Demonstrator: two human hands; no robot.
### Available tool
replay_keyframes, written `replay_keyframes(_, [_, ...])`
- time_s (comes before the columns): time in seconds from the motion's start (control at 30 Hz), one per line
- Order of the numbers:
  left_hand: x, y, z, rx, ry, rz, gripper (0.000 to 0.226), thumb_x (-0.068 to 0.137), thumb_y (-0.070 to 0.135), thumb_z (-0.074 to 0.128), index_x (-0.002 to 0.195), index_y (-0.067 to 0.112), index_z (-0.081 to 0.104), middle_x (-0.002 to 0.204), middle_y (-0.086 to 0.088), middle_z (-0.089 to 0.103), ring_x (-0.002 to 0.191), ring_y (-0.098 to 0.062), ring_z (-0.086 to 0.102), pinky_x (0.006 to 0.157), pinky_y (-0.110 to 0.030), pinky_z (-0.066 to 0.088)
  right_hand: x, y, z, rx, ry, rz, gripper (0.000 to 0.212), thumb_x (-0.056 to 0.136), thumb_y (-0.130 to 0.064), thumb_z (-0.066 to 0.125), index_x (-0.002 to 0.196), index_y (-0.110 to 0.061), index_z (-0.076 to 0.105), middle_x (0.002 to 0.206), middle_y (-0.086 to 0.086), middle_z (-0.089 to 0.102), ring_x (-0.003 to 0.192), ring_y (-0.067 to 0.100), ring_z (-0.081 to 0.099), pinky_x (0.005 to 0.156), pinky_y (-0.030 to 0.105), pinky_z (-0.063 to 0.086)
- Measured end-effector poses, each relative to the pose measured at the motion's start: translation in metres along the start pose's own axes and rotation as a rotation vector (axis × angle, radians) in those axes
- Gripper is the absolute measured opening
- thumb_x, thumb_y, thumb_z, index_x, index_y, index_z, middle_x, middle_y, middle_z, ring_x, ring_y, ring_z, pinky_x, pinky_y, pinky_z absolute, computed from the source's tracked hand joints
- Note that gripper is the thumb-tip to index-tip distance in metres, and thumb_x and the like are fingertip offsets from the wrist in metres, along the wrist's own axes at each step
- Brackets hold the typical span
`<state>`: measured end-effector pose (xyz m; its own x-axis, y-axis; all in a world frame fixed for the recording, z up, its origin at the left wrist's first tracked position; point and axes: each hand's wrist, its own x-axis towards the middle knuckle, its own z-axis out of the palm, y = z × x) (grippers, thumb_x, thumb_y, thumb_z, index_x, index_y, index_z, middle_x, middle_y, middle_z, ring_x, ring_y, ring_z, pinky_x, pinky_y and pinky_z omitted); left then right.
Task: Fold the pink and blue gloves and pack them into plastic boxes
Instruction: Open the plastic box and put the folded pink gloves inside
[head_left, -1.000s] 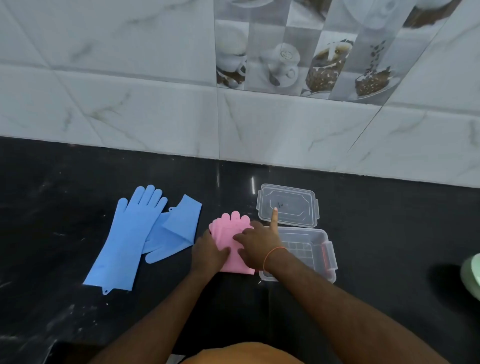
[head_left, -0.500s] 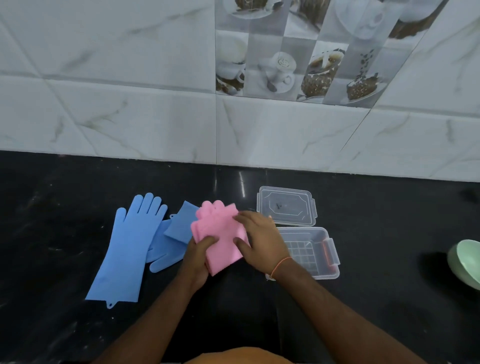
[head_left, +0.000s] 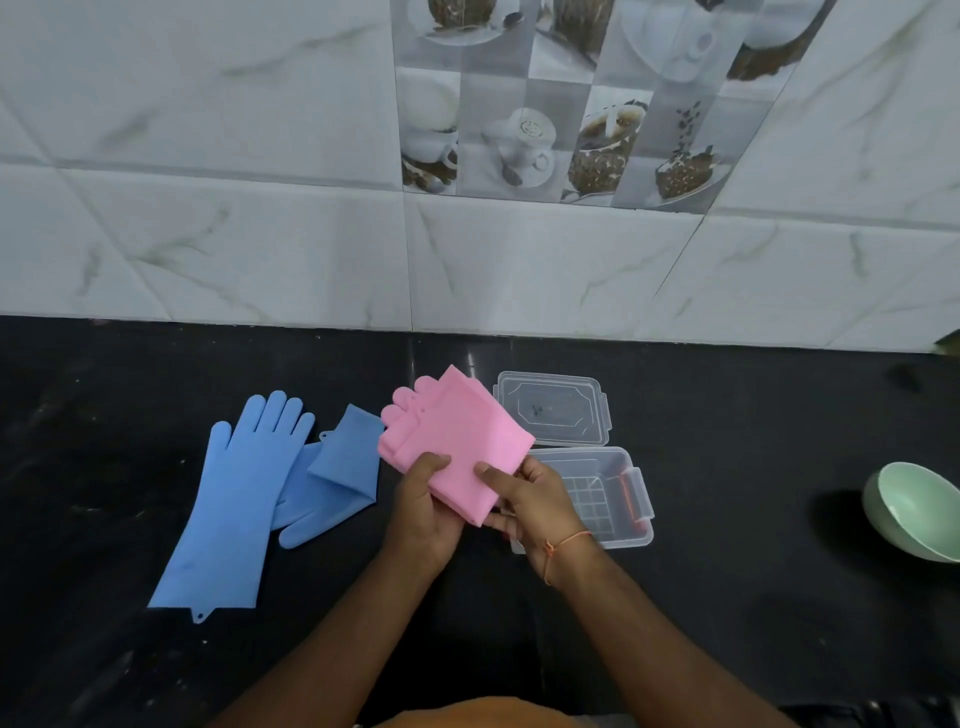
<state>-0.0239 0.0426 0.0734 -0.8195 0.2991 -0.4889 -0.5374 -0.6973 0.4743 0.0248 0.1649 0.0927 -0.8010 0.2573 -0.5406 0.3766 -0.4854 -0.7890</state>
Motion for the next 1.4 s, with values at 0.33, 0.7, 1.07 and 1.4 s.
replay_keyframes(0.33, [-0.001, -0.017, 0.008, 0.240, 0.124, -0.062, 0.043, 0.093, 0.004, 0.073, 0.134, 0.010, 0.062, 0.127, -0.019, 0.072, 0.116, -0.036, 0.071, 0.083, -0.051, 0.065, -0.005, -0.027, -0.081, -0.137, -0.019, 0.059, 0.038, 0.090, -0.009, 0.077, 0.126, -0.015, 0.067, 0.120, 0.015, 0.076, 0.108, 0.040, 0.074, 0.084, 0.060, 0.062])
replay_keyframes(0.7, [-0.001, -0.049, 0.015, 1.245, -0.035, 0.129, 0.067, 0.077, 0.021, 0.094, 0.136, 0.027, 0.061, 0.120, 0.012, 0.073, 0.104, -0.006, 0.073, 0.087, -0.030, 0.064, 0.005, -0.065, -0.161, -0.626, 0.029, 0.067, 0.030, 0.091, -0.012, 0.077, 0.118, -0.018, 0.066, 0.115, 0.013, 0.075, 0.089, 0.029, 0.075, 0.083, 0.065, 0.060])
replay_keyframes(1.07, [0.004, -0.064, 0.023, 1.944, -0.008, 0.329, 0.077, 0.078, 0.067, 0.075, 0.141, 0.027, 0.054, 0.127, 0.003, 0.056, 0.109, -0.015, 0.061, 0.089, -0.031, 0.054, 0.009, -0.070, -0.169, -1.194, 0.158, -0.081, 0.051, 0.078, -0.037, 0.082, 0.122, -0.026, 0.059, 0.112, -0.001, 0.071, 0.093, 0.027, 0.072, 0.080, 0.047, 0.063])
replay_keyframes(1.4, [0.006, -0.047, 0.070, 2.215, -0.568, 0.562, 0.052, 0.098, 0.034, 0.072, 0.148, 0.034, 0.057, 0.139, 0.008, 0.065, 0.124, -0.014, 0.060, 0.111, -0.036, 0.050, -0.004, -0.093, -0.150, -1.715, -0.198, -0.631, 0.055, 0.091, -0.043, 0.070, 0.143, -0.035, 0.055, 0.138, -0.010, 0.057, 0.119, 0.016, 0.061, 0.101, 0.032, 0.053])
